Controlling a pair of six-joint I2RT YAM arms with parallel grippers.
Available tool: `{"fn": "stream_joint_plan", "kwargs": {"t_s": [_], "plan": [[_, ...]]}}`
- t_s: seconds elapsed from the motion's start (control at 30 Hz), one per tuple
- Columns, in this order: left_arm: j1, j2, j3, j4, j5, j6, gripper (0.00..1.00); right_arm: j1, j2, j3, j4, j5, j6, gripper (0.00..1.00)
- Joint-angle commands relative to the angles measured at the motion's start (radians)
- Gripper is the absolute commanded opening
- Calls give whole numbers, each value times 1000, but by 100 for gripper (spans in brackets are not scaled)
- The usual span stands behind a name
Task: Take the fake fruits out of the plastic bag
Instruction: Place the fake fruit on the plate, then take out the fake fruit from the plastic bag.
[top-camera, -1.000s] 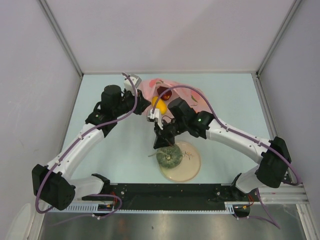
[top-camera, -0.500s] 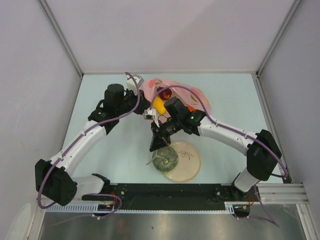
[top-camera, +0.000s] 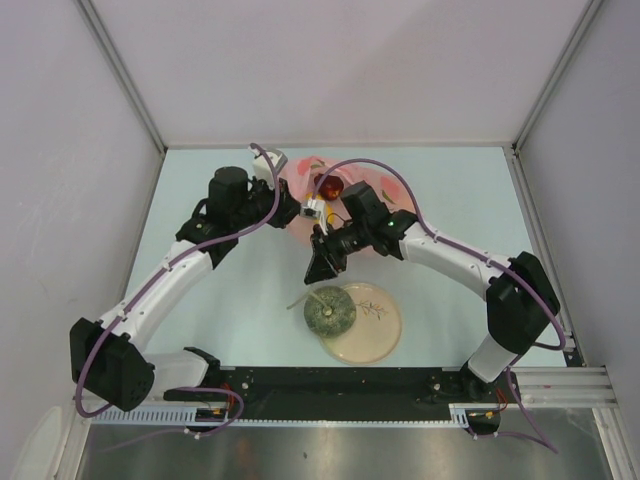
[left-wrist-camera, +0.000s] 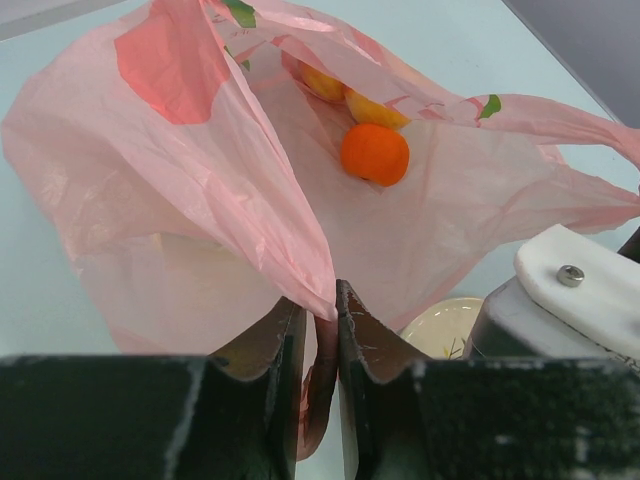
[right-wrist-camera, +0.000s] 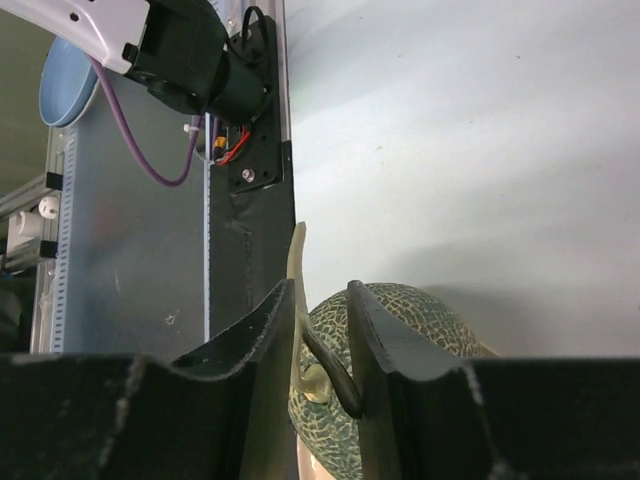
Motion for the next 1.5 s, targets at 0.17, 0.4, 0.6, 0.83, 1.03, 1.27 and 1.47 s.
{"fn": "stream_joint_plan", "kwargs": {"t_s": [0.17,0.4,0.6,0.83,1.03,1.27,1.47], "plan": [[6,13,34,33,25,-5,22,2,-2,10,2,57,-17,37],[6,24,62,16,25,-4,26,-32,-14,10,19,74,2,67],[6,34,76,14,33,-1,27,-49,-57,12,2,42,5,82],[6,47,91,19,39,-4,18,-104,-139,56,-119,22,-9,83],[4,57,128,21,62,-22,17,-236,-151,73,-134,63,43,79],[4,56,135,-4,108,-12,4,-253,-39,96,-68,416,-29,47],[4,28,79,11,134,16,0,-248,79,68,27,842,-24,43]]}}
